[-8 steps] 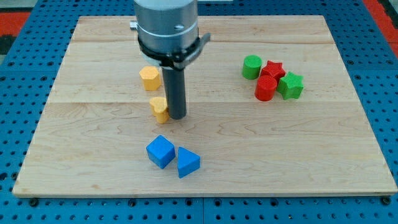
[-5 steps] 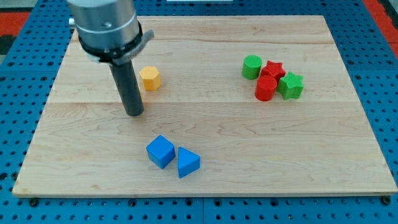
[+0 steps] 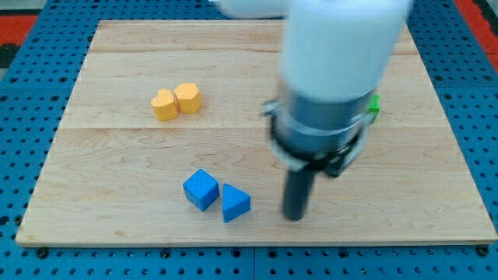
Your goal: Push the blue cube towards center
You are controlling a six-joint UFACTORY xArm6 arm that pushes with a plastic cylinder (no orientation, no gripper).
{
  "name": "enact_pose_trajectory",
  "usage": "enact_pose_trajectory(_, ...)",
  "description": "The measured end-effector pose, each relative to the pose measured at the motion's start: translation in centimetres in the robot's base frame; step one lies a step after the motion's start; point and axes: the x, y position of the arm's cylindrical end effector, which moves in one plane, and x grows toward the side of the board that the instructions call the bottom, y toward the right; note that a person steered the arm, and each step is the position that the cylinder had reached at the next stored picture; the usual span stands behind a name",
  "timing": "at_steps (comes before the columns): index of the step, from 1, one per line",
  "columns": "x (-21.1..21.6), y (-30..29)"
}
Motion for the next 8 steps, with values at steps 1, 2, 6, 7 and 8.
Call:
enact_pose_trajectory(1,0.1,-7.9)
enact_pose_trajectory(2,-3.7,-10.9)
enact_pose_trajectory(6,-7.6,-6.5)
enact_pose_trajectory(7,-8.8,-3.2)
enact_pose_trajectory(8,-10.7,-9.9)
